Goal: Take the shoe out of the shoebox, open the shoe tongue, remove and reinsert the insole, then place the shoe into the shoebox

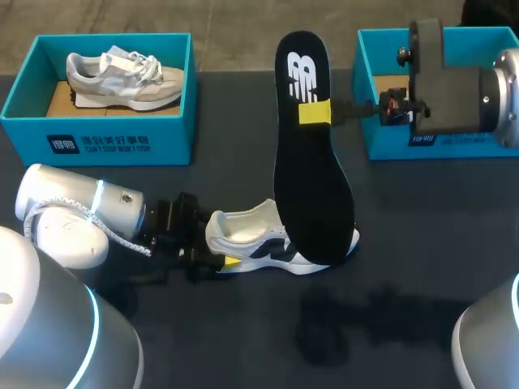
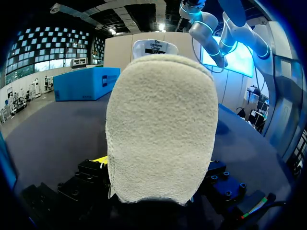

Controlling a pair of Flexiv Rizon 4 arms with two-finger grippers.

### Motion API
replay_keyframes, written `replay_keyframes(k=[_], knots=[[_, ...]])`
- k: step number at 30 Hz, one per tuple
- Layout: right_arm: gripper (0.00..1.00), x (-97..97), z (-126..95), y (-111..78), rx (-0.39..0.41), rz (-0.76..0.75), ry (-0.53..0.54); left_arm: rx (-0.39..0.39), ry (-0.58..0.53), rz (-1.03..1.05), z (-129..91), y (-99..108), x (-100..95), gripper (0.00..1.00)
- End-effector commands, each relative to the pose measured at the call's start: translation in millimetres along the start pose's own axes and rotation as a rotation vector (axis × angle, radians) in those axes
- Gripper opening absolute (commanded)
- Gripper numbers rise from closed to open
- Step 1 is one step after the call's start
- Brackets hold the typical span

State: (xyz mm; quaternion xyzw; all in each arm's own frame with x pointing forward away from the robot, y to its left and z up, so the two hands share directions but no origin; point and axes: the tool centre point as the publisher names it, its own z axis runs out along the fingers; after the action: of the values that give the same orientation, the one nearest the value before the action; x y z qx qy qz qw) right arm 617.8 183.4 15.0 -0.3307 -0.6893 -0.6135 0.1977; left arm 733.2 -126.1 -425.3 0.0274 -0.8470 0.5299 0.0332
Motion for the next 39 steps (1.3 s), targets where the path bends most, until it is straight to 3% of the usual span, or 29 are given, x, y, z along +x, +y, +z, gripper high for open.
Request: replay_keyframes(k=[1,13,33,39], knots=[[0.0,-0.3,3.6,1.4,0.002,0.002,-0.002,-0.004,0.001,-0.001,2.2,3.2,-1.6,1.0],[0.0,-0.3,3.6,1.4,0.002,0.002,-0.002,-0.123,0.005,-0.016,-6.7,-0.6,5.7,1.0],[0.0,-0.3,3.6,1.4,0.002,0.002,-0.002,-0.347,-0.038,-0.012,-54.8,-14.8,0.6,1.0],[0.0,-0.3,3.6,1.4,0.002,0.002,-0.002,-0.424,-0.014,-0.004,-74.6,-29.4,0.2,1.0]])
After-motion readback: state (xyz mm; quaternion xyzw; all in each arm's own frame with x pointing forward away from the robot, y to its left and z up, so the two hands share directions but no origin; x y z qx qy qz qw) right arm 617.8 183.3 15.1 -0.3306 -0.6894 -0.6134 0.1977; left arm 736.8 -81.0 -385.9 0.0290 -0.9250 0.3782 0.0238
